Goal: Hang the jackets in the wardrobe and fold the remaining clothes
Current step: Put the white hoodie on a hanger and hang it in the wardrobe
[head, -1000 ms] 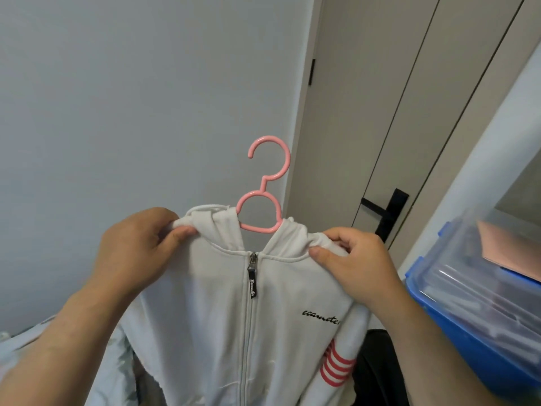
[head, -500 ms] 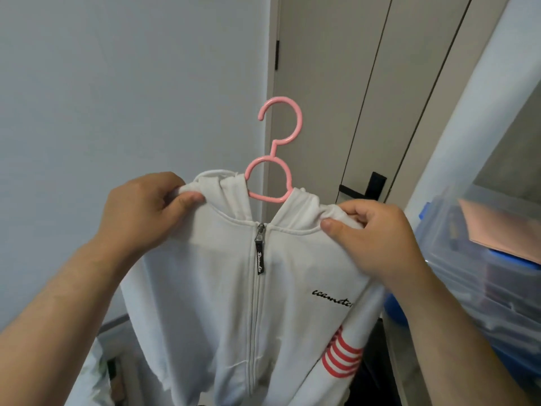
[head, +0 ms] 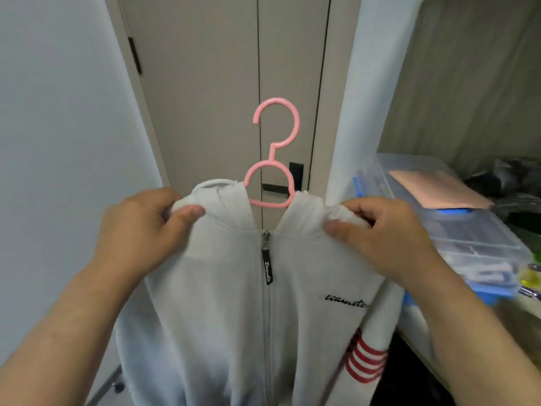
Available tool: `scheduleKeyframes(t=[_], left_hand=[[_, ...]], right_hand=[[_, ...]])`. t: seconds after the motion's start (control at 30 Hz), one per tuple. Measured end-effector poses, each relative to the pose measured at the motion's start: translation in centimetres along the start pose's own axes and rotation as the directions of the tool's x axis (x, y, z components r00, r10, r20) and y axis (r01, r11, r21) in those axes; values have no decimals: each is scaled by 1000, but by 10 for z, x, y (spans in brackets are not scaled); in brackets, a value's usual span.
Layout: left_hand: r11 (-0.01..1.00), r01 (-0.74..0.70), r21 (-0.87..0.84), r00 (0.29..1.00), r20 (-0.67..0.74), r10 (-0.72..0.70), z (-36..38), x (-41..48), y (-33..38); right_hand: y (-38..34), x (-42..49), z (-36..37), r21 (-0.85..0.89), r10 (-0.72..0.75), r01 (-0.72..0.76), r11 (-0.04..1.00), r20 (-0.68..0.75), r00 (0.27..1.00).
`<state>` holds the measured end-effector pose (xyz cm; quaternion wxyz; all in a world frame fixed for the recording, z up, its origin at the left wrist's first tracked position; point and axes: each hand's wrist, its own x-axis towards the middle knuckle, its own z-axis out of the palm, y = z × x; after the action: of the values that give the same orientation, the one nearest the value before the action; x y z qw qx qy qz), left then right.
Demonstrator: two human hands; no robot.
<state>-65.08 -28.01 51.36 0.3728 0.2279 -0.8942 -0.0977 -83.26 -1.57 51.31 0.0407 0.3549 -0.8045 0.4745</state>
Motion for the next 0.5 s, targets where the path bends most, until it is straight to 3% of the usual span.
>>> scheduleKeyframes(t=[0.23,0.3,0.5], left_hand=[[950,-241,-200,950,153,273,48,49,6],[908,-311,-282,908,194,372,61,57,22],[721,-435,-539,806,123,579,90,43,101]], right_hand=[[-18,-48,-15,-187,207,-256,949,-246,947],[-25,-71,-25,-211,228,-311,927,-340,912],[-55,-153,-69,-243,336,-546,802,-573,748]])
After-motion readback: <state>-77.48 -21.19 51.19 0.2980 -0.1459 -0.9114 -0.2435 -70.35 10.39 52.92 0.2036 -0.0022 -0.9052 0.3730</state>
